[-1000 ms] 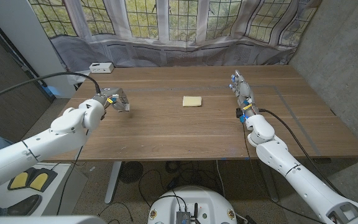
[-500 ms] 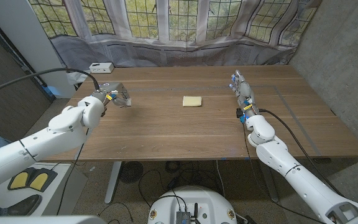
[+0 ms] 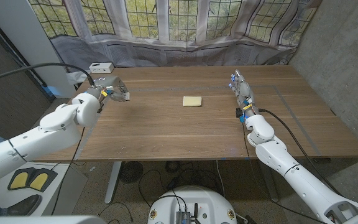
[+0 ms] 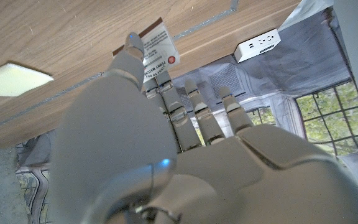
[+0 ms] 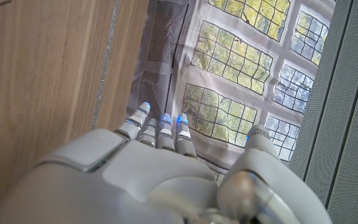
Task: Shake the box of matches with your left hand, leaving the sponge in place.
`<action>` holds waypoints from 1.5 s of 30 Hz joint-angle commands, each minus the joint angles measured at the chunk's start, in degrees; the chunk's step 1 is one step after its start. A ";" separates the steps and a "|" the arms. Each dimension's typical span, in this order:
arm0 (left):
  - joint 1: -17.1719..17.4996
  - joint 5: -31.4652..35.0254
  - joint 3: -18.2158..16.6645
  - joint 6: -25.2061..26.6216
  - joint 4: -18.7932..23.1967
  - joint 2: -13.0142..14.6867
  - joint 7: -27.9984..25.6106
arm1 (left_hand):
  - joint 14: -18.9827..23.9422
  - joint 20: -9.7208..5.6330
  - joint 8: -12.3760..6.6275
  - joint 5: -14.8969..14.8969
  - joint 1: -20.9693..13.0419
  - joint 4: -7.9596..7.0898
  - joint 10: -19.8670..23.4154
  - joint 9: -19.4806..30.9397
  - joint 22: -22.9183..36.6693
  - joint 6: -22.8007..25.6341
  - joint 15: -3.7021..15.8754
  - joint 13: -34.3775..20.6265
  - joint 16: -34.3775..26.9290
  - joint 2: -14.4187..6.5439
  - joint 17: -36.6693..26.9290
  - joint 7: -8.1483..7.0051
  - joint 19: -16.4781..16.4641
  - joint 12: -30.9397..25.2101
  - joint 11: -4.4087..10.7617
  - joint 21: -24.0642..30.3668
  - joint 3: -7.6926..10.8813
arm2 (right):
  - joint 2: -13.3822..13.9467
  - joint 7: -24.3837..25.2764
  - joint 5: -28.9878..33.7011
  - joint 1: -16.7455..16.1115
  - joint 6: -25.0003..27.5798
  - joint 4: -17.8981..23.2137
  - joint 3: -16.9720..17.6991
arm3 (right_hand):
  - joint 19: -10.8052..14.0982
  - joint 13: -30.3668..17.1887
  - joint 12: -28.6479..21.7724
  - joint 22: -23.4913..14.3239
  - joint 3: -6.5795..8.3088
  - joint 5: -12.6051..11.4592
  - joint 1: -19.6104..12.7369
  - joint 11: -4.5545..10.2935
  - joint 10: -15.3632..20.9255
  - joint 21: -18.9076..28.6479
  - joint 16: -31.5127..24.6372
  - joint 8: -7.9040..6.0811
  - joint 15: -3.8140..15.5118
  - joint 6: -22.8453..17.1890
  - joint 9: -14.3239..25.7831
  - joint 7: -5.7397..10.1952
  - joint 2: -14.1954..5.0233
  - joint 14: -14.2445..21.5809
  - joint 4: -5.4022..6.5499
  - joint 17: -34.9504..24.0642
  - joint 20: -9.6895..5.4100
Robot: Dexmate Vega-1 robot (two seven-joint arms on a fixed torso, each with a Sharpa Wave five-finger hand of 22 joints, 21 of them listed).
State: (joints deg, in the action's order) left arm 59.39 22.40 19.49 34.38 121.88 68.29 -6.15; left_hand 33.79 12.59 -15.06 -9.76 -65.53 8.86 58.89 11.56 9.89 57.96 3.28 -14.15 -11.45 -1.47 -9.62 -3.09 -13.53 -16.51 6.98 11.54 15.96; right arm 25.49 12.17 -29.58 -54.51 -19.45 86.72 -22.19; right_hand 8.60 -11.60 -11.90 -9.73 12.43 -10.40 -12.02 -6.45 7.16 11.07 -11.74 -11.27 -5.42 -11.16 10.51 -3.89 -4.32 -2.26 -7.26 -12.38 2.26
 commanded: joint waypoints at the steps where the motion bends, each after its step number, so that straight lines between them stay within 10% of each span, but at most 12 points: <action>1: 4.03 -3.34 -4.44 -2.28 0.86 -0.14 -5.36 | 0.43 -0.23 -0.21 -0.39 -1.75 -0.21 2.60 0.36 0.12 2.61 2.58 -0.27 0.09 -3.49 -0.11 1.03 -0.65 -0.15 1.95 -0.05 -0.18 | -0.01 -0.08 0.26 0.12 -0.09 0.13 -0.10 | -0.03 -0.10 0.03 -0.26 -0.10 0.12 0.39 0.03 0.34 0.10 -0.46 0.04 -0.59 -0.30 0.26 0.24 -0.02 -0.11 0.01 -0.14 0.32; 23: 13.22 -15.52 -19.53 -26.14 -7.29 -16.41 -25.52 | 0.73 -0.13 0.37 -0.39 -1.70 -0.18 1.93 0.41 0.17 2.27 2.42 -0.86 0.28 -3.42 -0.07 0.70 -1.00 0.47 2.34 -0.15 -0.77 | -0.66 -1.03 -0.40 0.77 -0.84 -1.64 -0.19 | -0.06 -0.12 0.03 -0.26 -0.09 0.10 0.37 0.07 0.34 0.11 -0.44 0.03 -0.60 -0.35 0.26 0.19 -0.02 -0.14 -0.03 -0.13 0.33; 37: 15.06 -34.65 -29.43 -53.42 -17.15 -40.04 -32.69 | 1.54 -0.22 0.57 -0.40 -1.32 -0.42 1.89 0.41 0.23 2.37 2.01 -1.35 0.15 -3.64 -0.11 0.10 -1.51 0.59 2.58 -0.03 -1.05 | -0.87 -3.18 -0.81 3.17 -0.13 -3.54 -1.03 | -0.05 -0.13 0.01 -0.26 -0.13 0.11 0.45 0.03 0.40 0.12 -0.47 0.05 -0.64 -0.33 0.26 0.23 -0.01 -0.11 -0.01 -0.14 0.34; 45: 13.54 -54.58 -30.29 -65.69 -24.21 -47.79 -22.61 | 2.34 -0.37 0.60 -0.52 -0.99 -0.62 2.44 0.38 0.27 2.68 2.17 -1.34 0.16 -4.08 -0.06 -0.30 -2.47 0.62 3.11 0.27 -0.90 | -0.61 -3.73 -1.01 3.69 0.94 -3.57 -1.42 | -0.06 -0.14 0.07 -0.26 -0.11 0.10 0.40 0.03 0.27 0.12 -0.45 0.05 -0.61 -0.35 0.26 0.19 -0.02 -0.15 -0.04 -0.13 0.31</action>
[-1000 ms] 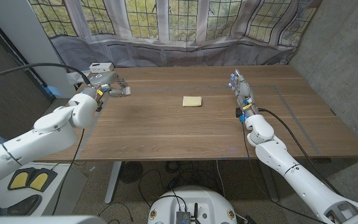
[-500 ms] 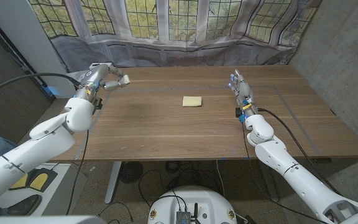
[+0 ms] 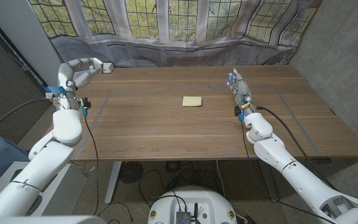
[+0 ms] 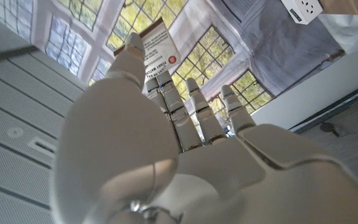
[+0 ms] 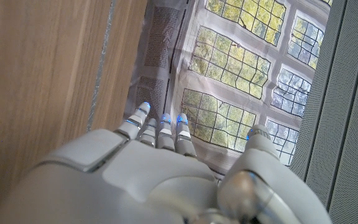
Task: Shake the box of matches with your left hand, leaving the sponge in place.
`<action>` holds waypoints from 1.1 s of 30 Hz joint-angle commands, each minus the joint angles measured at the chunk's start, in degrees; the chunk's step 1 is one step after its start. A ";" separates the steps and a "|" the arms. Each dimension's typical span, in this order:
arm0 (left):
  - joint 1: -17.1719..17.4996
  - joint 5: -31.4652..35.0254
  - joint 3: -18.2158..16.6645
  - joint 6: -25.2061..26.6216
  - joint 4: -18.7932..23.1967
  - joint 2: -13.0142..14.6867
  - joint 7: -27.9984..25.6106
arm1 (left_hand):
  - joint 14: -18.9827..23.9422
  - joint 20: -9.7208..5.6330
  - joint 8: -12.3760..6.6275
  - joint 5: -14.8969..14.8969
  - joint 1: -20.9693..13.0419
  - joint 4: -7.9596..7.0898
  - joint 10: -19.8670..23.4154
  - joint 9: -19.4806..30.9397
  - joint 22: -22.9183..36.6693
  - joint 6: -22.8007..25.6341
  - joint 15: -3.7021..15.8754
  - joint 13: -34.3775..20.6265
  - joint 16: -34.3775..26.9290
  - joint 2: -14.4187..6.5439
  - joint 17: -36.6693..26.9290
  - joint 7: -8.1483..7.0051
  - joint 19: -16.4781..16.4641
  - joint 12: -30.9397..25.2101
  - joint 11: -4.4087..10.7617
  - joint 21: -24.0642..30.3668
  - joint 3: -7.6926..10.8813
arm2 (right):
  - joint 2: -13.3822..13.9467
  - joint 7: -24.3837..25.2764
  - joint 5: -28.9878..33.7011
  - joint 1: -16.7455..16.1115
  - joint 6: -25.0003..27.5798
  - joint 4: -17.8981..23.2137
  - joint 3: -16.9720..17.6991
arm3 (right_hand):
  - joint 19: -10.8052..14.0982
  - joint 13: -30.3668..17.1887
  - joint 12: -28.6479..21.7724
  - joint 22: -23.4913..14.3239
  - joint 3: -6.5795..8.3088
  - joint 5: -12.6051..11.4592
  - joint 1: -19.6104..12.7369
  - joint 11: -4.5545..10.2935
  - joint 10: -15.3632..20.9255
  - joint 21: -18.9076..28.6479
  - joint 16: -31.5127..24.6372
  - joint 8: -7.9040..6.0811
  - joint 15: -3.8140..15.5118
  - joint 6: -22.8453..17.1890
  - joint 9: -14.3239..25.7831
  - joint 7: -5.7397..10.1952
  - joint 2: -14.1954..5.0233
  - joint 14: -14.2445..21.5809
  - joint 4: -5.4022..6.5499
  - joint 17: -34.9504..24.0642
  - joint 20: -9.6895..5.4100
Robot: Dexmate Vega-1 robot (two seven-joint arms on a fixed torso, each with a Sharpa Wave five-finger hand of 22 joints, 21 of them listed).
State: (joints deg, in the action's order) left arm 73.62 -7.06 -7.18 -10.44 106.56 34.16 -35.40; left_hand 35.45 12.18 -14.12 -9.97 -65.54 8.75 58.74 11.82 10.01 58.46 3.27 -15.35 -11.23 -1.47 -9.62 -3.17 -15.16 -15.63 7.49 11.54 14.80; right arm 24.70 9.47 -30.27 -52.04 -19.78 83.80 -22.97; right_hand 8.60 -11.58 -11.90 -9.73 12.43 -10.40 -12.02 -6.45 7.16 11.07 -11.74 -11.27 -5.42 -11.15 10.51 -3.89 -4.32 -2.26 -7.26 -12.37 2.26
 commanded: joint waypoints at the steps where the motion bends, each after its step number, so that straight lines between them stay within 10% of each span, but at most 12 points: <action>1: -0.87 -28.01 -3.42 -21.13 -9.68 -14.18 8.31 | 0.70 0.02 -0.33 -0.32 -1.00 -0.49 2.53 0.12 0.14 2.21 2.23 -0.14 -0.03 -4.08 -0.04 -0.27 -0.92 -0.22 2.59 0.30 0.27 | 0.22 -1.00 -0.32 1.18 1.37 -0.63 -0.68 | -0.07 -0.15 0.06 -0.26 -0.11 0.10 0.40 0.06 0.28 0.12 -0.45 0.05 -0.60 -0.34 0.26 0.19 -0.03 -0.15 -0.04 -0.14 0.31; 18: -5.61 -24.03 1.05 -21.32 -11.68 -12.38 9.32 | 1.52 0.03 -0.20 -0.48 -0.50 -0.54 2.76 0.09 0.11 2.43 2.61 -0.35 0.24 -4.19 0.06 -0.64 -2.16 0.00 3.20 0.51 0.50 | 1.40 1.51 -0.26 -2.32 1.25 2.53 0.54 | -0.07 -0.16 0.04 -0.26 -0.10 0.09 0.41 0.02 0.33 0.13 -0.45 0.05 -0.63 -0.35 0.27 0.13 -0.07 -0.15 -0.04 -0.14 0.25; 33: -14.33 -12.66 10.89 -15.33 -10.76 1.39 21.95 | 1.45 0.22 0.08 -0.43 -0.15 -0.31 2.47 0.09 0.05 2.13 2.52 -0.70 0.61 -3.52 0.16 -0.64 -1.67 0.37 3.00 0.03 0.42 | 0.87 0.62 -0.89 -2.16 -0.11 1.16 0.81 | -0.07 -0.17 0.06 -0.26 -0.09 0.09 0.38 0.06 0.31 0.14 -0.44 0.04 -0.63 -0.40 0.27 0.12 -0.08 -0.19 -0.08 -0.13 0.25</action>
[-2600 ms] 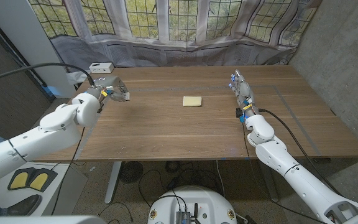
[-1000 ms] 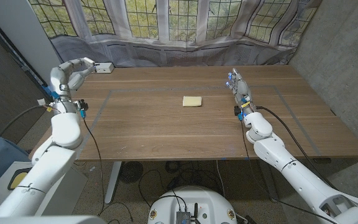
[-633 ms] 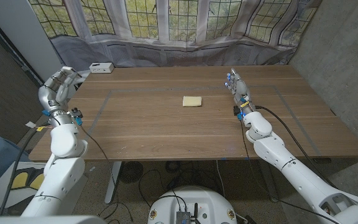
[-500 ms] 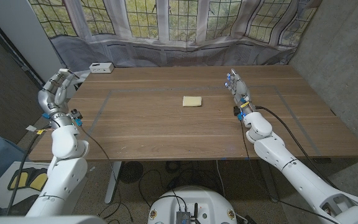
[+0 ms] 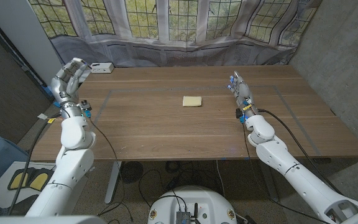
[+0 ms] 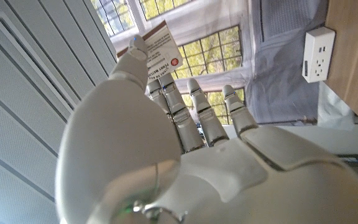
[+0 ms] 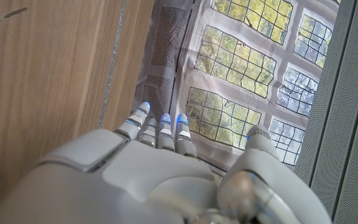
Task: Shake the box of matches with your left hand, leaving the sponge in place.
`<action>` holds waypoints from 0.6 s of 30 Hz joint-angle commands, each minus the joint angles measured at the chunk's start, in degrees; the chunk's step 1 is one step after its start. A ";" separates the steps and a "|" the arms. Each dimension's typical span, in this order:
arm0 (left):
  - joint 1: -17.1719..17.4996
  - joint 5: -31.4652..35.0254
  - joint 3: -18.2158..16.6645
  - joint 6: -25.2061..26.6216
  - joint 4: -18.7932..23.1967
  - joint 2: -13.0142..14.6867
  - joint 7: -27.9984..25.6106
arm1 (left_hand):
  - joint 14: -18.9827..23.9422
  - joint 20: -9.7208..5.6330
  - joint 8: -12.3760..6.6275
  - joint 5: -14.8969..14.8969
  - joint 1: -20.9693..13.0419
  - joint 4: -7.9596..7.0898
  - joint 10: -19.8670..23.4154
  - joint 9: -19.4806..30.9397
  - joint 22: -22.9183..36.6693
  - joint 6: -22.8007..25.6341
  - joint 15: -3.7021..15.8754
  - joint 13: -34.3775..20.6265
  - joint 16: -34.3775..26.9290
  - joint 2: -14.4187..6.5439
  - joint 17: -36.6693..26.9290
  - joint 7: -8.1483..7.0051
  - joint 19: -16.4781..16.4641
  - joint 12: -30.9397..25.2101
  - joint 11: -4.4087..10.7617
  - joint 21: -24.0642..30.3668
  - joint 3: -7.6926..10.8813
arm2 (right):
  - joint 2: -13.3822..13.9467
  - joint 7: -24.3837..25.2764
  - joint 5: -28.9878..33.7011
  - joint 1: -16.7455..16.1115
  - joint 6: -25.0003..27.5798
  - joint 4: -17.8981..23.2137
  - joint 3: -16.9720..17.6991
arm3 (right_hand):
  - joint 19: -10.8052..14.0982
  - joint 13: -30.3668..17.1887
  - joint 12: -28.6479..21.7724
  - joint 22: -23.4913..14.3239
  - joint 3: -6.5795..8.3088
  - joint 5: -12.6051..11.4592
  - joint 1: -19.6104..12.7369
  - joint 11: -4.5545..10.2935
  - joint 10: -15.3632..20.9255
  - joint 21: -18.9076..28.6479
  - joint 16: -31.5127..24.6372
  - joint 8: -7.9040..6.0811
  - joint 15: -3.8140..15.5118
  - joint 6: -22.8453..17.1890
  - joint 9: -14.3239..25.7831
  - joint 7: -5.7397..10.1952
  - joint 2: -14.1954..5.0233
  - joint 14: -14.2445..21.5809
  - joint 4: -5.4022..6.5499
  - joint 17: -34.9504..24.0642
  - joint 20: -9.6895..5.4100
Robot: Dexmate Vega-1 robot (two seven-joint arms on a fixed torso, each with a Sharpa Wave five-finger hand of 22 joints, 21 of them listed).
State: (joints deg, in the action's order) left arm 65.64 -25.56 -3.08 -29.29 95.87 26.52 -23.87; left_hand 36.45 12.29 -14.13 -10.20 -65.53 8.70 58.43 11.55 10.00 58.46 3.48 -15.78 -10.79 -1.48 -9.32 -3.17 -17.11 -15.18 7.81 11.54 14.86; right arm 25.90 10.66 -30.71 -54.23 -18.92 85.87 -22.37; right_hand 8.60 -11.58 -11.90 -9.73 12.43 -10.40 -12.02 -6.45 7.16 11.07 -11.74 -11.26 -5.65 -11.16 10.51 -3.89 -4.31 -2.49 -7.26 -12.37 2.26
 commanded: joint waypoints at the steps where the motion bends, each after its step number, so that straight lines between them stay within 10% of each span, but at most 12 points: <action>1: -6.92 6.68 7.46 4.20 0.16 10.13 11.30 | 0.44 0.13 0.11 -0.20 -0.13 -0.25 2.71 0.36 0.06 2.09 2.28 -0.31 0.19 -3.51 -0.14 -0.62 0.40 -0.04 2.65 -0.04 0.36 | -0.44 -0.62 -0.50 0.12 -1.09 -1.08 0.22 | -0.08 -0.17 0.05 -0.26 -0.09 0.09 0.38 0.02 0.32 0.14 -0.44 0.04 -0.41 -0.40 0.27 0.11 -0.08 0.04 -0.07 -0.13 0.24; 12: -12.69 29.49 15.82 11.04 3.03 17.21 8.97 | -0.13 0.16 0.45 -0.21 -0.35 0.05 2.32 0.41 0.03 1.63 2.36 -0.67 0.42 -3.33 -0.12 -0.61 1.95 0.30 2.89 -0.69 0.50 | -0.77 -1.19 -0.19 1.37 -2.01 -2.42 0.26 | 0.38 -0.17 -0.01 -0.26 -0.05 0.08 0.28 -0.07 0.47 0.31 -0.54 0.05 0.22 -0.40 0.27 0.00 -0.08 0.34 -0.15 -0.09 -0.21; 18: -15.30 46.78 21.98 25.06 10.07 22.72 11.71 | -0.66 0.17 0.60 -0.15 -0.55 0.22 2.00 0.43 0.04 1.45 2.74 -0.86 0.50 -3.10 -0.15 -0.51 2.58 0.53 2.81 -0.86 0.40 | -0.81 -1.55 -0.17 2.05 -1.82 -2.85 0.12 | 0.40 -0.17 -0.01 -0.26 -0.06 0.09 0.26 -0.15 0.49 0.31 -0.53 0.03 0.22 -0.46 0.27 -0.02 -0.04 0.35 -0.18 -0.08 -0.27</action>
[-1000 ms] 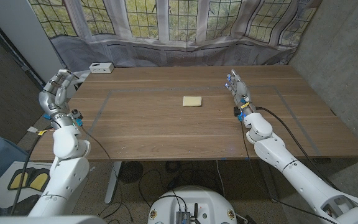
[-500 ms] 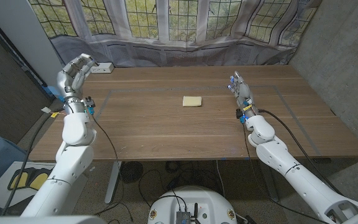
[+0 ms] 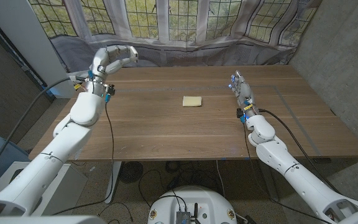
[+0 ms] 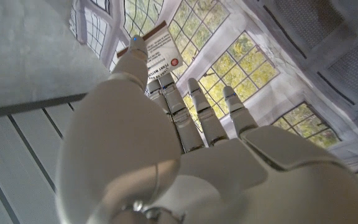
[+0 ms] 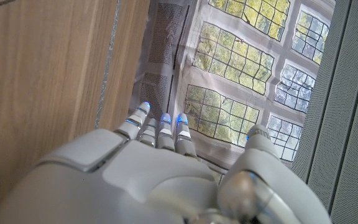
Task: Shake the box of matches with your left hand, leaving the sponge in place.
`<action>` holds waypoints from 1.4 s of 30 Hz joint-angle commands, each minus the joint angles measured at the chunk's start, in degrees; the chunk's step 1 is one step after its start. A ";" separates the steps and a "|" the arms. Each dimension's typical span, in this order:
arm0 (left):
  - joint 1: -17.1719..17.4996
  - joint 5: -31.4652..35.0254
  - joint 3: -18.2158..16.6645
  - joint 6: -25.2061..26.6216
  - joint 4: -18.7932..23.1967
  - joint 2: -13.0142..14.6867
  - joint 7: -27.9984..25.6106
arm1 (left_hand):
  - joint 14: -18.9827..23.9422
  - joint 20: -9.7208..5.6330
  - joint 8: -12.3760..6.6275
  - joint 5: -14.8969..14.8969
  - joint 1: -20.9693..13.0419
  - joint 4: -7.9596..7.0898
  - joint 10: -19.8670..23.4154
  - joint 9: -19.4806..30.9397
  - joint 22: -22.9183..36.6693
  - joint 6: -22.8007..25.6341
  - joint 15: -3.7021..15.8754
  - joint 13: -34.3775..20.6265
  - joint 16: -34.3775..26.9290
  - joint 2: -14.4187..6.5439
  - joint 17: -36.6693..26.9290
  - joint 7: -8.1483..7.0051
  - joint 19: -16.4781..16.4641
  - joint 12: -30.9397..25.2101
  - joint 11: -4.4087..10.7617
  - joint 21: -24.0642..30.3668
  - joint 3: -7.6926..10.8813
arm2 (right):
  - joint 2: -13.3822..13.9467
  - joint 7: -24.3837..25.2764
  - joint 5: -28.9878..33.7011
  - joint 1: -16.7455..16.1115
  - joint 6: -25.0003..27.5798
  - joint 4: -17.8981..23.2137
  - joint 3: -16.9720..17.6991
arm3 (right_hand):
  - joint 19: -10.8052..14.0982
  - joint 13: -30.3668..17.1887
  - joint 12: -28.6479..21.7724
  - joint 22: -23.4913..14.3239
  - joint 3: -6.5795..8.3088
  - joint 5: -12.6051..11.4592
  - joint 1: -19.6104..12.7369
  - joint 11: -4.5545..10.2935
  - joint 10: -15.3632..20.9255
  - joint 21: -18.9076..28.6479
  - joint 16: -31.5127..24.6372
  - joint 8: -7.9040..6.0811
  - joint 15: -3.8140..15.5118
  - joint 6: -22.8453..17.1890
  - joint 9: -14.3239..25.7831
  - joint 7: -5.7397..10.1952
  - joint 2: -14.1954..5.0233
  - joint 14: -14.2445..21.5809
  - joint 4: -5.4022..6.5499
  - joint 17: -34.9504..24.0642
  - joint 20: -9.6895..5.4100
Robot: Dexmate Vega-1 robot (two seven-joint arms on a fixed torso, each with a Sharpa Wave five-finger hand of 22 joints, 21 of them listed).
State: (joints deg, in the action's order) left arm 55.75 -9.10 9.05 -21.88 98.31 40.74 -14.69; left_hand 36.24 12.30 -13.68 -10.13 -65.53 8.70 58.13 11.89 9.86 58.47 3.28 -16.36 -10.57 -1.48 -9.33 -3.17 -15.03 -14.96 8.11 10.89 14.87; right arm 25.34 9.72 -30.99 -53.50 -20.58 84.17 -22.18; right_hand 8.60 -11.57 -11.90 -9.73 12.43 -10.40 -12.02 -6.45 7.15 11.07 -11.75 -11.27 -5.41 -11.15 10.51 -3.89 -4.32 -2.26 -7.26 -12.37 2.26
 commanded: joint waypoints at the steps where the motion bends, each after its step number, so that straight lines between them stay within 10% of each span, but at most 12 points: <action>1: -5.86 33.26 10.98 20.23 8.92 9.26 3.37 | -0.74 0.17 0.30 -0.20 -0.56 0.25 2.22 0.10 0.18 1.18 3.01 -0.29 0.34 -2.99 -0.12 -0.62 0.85 0.41 2.47 -0.31 0.34 | -0.25 -0.71 0.09 1.39 -0.16 -1.23 -0.08 | 0.40 -0.18 -0.02 -0.25 -0.06 0.09 0.26 -0.16 0.52 0.30 -0.52 0.03 -0.02 -0.46 0.27 -0.03 -0.04 0.10 -0.18 -0.08 -0.25; 6: -8.76 39.23 15.40 25.84 11.46 11.65 10.01 | -1.74 0.16 0.59 -0.09 -0.35 0.12 1.27 0.15 0.17 0.76 3.10 -0.49 0.45 -2.80 -0.12 -1.17 2.11 0.97 2.49 -0.54 0.08 | -0.34 -0.56 -0.08 1.46 0.01 -1.42 0.00 | 0.41 -0.18 -0.03 -0.25 -0.06 0.09 0.25 -0.15 0.56 0.30 -0.50 0.05 0.01 -0.42 0.27 -0.03 -0.03 0.08 -0.19 -0.07 -0.29; 14: -7.56 36.34 14.35 24.04 9.82 10.06 3.97 | -2.03 0.12 0.65 -0.08 -0.15 -0.13 1.57 0.18 0.18 0.80 2.86 -0.54 0.27 -3.13 -0.21 -0.83 2.69 1.03 2.53 -0.51 0.03 | -0.24 -0.45 -0.22 1.37 0.26 -1.46 0.08 | 0.40 -0.18 -0.03 -0.25 -0.06 0.09 0.27 -0.12 0.56 0.28 -0.51 0.04 -0.01 -0.45 0.27 -0.01 -0.05 0.10 -0.17 -0.07 -0.28; 33: 3.43 8.95 -2.18 5.28 3.96 4.98 -7.77 | -1.98 0.07 0.52 -0.09 -0.32 -0.09 2.36 0.20 0.22 1.51 2.34 -1.28 -0.14 -3.58 -0.35 -0.90 2.40 0.80 2.86 -0.01 -0.02 | -0.91 -1.86 -0.84 2.42 0.09 -3.47 -0.47 | 0.39 -0.18 -0.02 -0.25 -0.06 0.09 0.27 -0.18 0.58 0.25 -0.47 0.06 0.00 -0.44 0.27 -0.11 -0.08 0.07 -0.18 -0.05 -0.21; 42: 10.27 -2.19 -12.09 -5.58 0.64 -1.59 -10.83 | -1.74 0.04 0.55 -0.13 -0.26 -0.16 2.41 0.20 0.24 1.54 2.32 -1.50 -0.28 -3.83 -0.38 -0.96 2.05 0.83 2.65 0.19 0.03 | -1.25 -2.78 -0.92 3.50 0.24 -4.67 -0.99 | 0.40 -0.18 -0.01 -0.25 -0.05 0.09 0.26 -0.18 0.56 0.24 -0.47 0.04 0.02 -0.49 0.27 -0.10 -0.10 0.08 -0.18 -0.04 -0.23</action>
State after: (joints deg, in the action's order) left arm 58.84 2.02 7.53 -15.45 102.56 45.41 -21.57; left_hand 34.37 12.28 -13.02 -9.98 -65.60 8.79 58.05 11.84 10.02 58.79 3.08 -17.70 -10.48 -1.55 -9.49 -3.50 -12.59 -13.63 8.61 10.82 14.78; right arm 24.51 7.91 -31.77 -51.07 -20.48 80.85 -22.60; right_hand 8.80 -11.57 -11.90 -9.73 12.43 -10.40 -12.02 -6.57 7.27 11.07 -11.75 -11.26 -5.42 -11.16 10.51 -3.89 -4.32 -2.26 -7.26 -12.25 2.05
